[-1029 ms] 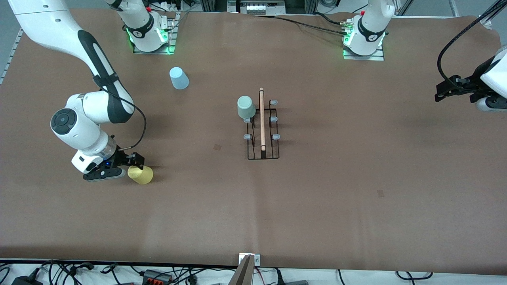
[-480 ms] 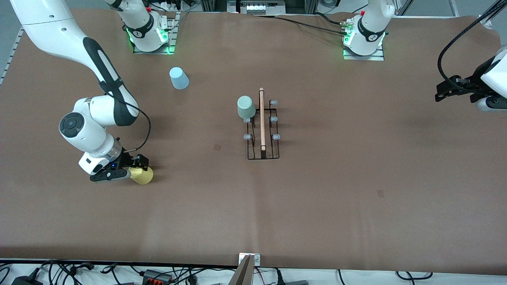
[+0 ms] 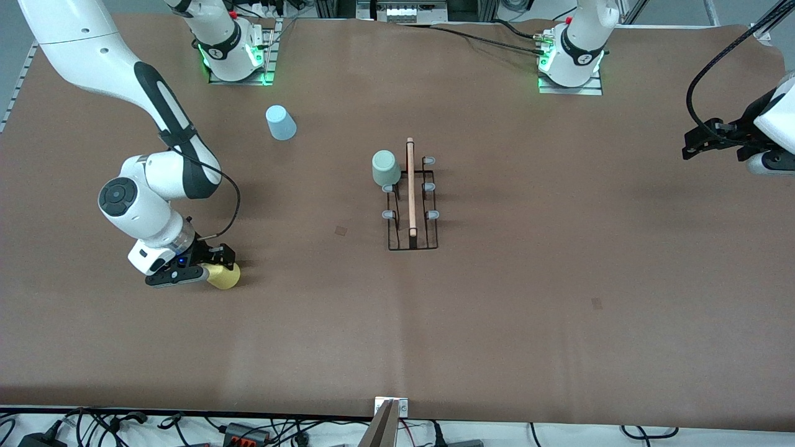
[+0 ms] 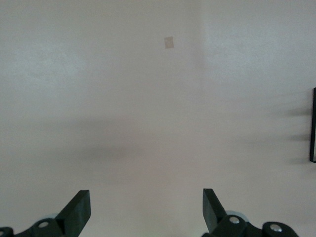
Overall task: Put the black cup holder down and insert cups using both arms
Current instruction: 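Grasp the yellow cup with the right gripper and lift it, then carry the yellow cup over the rack with the right gripper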
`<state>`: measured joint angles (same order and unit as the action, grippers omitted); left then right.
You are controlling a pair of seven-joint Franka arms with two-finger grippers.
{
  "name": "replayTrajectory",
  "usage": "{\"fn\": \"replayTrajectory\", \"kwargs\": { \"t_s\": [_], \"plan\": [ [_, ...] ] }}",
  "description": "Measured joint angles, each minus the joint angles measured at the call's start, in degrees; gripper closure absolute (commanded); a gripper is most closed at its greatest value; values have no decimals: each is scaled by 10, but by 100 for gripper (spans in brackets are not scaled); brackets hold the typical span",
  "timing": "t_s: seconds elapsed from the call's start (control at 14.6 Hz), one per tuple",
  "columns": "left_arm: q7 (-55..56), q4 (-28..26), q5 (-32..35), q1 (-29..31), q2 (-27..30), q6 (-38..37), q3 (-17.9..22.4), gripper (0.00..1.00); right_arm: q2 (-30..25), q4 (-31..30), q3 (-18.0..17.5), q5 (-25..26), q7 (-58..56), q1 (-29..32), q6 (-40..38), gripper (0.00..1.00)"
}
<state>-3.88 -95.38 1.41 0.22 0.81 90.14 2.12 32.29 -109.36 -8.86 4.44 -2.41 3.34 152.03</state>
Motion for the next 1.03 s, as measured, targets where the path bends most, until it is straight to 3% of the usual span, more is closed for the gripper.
{"fn": "replayTrajectory", "kwargs": {
  "t_s": [0.21,0.48,0.62,0.82,1.03],
  "plan": [
    [0,0,0,0,0,0,0,0,0,1,0,0,0,0,1,71],
    [0,0,0,1,0,0,0,0,-6,8,0,0,0,-2,1,75],
    [0,0,0,1,0,0,0,0,-38,18,-2,-6,23,-22,-50,75],
    [0,0,0,2,0,0,0,0,-128,24,-6,-15,158,-94,-170,76],
    [0,0,0,3,0,0,0,0,-183,21,-11,-19,345,-188,-214,77]
  ]
}}
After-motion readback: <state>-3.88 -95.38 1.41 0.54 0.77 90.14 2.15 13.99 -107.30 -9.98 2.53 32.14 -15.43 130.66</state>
